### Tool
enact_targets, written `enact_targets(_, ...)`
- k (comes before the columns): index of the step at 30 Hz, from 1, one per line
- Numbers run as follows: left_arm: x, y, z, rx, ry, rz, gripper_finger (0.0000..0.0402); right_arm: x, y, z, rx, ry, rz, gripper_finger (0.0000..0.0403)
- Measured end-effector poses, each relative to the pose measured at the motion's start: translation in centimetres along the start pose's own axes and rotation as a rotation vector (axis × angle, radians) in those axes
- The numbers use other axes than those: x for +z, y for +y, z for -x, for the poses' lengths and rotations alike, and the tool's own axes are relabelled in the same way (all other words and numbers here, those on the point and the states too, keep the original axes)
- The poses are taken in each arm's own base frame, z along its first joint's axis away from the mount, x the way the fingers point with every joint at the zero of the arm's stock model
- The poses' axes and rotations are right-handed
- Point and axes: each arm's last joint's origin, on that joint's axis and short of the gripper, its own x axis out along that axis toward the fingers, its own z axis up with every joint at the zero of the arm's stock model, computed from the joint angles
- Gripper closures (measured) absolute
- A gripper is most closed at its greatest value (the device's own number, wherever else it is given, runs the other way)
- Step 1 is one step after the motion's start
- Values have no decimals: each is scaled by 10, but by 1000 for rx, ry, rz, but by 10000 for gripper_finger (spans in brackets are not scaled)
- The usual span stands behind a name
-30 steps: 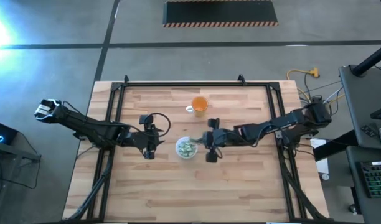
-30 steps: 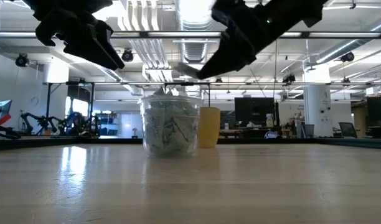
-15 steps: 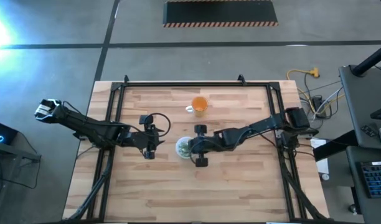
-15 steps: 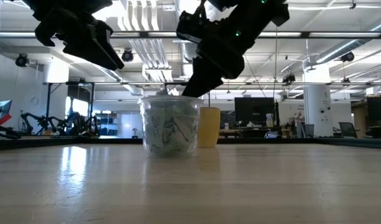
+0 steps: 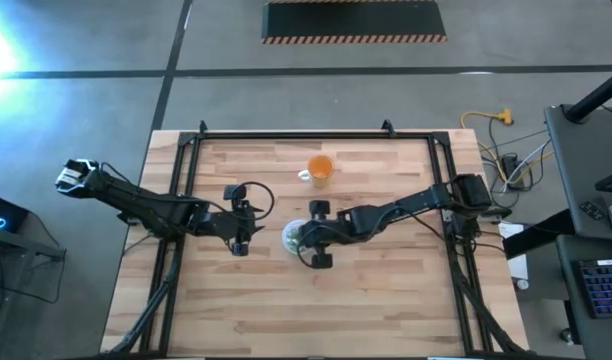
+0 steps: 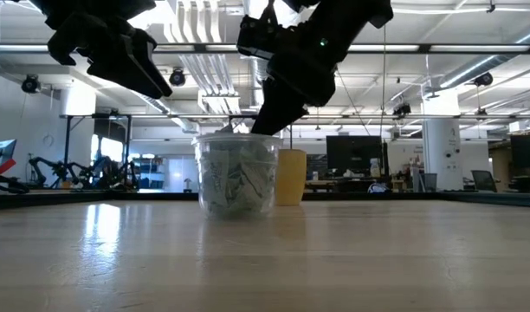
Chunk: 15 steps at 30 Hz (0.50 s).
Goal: Pick and place Stevia / Truvia into bins
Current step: Put the green stevia packet into the transparent container, then return to Home Position
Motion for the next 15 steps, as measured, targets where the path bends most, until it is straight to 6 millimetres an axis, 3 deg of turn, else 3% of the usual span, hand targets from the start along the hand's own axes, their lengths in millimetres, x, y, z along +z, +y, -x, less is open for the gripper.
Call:
enact_targets(4, 0, 0, 0, 0, 0, 0, 217, -1, -1, 4, 15, 0, 3, 373)
enact_targets(15, 0, 0, 0, 0, -4, 2, 217, 0, -2, 11, 25, 4, 8, 271)
